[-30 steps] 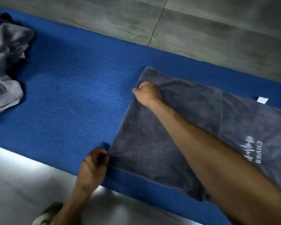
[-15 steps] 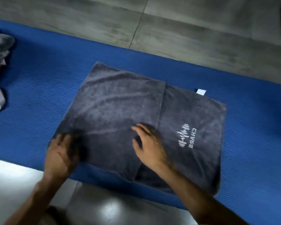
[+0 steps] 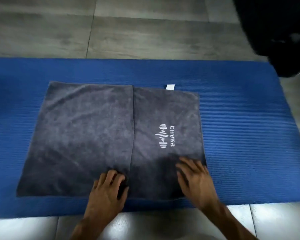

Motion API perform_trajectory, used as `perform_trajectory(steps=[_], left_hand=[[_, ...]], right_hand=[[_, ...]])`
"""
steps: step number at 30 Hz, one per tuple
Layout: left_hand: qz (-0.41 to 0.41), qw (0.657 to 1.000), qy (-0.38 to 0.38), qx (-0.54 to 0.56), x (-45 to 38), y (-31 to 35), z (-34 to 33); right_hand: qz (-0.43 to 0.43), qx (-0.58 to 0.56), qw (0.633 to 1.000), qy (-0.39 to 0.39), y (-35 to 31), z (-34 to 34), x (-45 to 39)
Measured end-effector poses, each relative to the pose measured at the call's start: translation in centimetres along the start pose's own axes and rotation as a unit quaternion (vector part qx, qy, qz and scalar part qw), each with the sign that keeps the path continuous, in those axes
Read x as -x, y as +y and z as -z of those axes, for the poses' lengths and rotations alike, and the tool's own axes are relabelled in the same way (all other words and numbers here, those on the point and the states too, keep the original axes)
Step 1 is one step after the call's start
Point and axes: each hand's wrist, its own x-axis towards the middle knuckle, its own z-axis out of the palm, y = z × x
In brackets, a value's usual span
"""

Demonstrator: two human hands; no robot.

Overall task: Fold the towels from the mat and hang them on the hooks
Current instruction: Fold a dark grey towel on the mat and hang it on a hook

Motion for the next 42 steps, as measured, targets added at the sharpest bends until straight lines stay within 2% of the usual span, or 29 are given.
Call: perform_trajectory(steps=[5, 9, 14, 17, 20, 22, 24, 26, 28, 30, 31, 34, 36, 39, 42], left_hand=[[0.061, 0.997, -0.04, -0.034, -0.5, 1.2, 0.1], [0.068, 0.996, -0.041, -0.031, -0.4, 1.9, 0.3], [0.058, 0.998, -0.031, -0.012, -0.2, 2.0, 0.2], [0.066, 0.997, -0.034, -0.002, 0.1, 2.2, 0.0], [0.081, 0.996, -0.034, 0.012, 0.7, 2.5, -0.4], [0.086, 0.996, -0.009, 0.026, 1.1, 2.5, -0.6], [0.085, 0.996, 0.014, 0.035, 1.3, 2.5, -0.7], [0.08, 0.996, 0.025, 0.042, 1.5, 2.3, -0.8], [0.079, 0.995, 0.033, 0.054, 1.7, 2.2, -0.6], [0.078, 0.994, 0.035, 0.071, 1.8, 2.0, -0.3], [0.079, 0.993, 0.035, 0.079, 1.8, 1.9, -0.2], [0.073, 0.993, 0.046, 0.082, 1.9, 1.8, 0.4], [0.051, 0.99, 0.087, 0.1, 2.0, 2.1, 1.0], [-0.04, 0.976, 0.171, 0.132, 2.2, 3.5, 2.1], [-0.132, 0.958, 0.191, 0.166, 2.0, 6.2, 3.1]], right_hand=[[-0.121, -0.017, 0.991, -0.054, 1.8, 0.1, -11.8], [-0.119, 0.032, 0.986, -0.113, 2.5, 0.1, -18.2], [-0.194, 0.086, 0.958, -0.195, 4.9, 0.3, -22.8], [-0.216, 0.094, 0.957, -0.169, 4.0, 0.7, -24.0], [-0.16, 0.094, 0.981, -0.052, -0.5, 0.4, -23.4], [-0.109, -0.001, 0.994, -0.029, -4.6, -0.2, -22.5], [-0.12, -0.174, 0.974, -0.088, -8.4, -1.5, -22.1], [-0.19, -0.344, 0.907, -0.149, -11.1, -2.5, -22.4], [-0.259, -0.471, 0.83, -0.152, -12.7, -3.0, -23.2], [-0.298, -0.547, 0.77, -0.134, -13.5, -2.9, -24.3], [-0.308, -0.563, 0.756, -0.129, -13.7, -2.7, -24.7], [-0.291, -0.576, 0.756, -0.115, -13.4, -1.6, -25.3], [-0.256, -0.583, 0.764, -0.105, -12.7, -0.9, -25.3], [-0.2, -0.593, 0.775, -0.095, -11.1, 1.1, -24.6], [-0.18, -0.622, 0.76, -0.055, -8.0, 3.2, -23.8]])
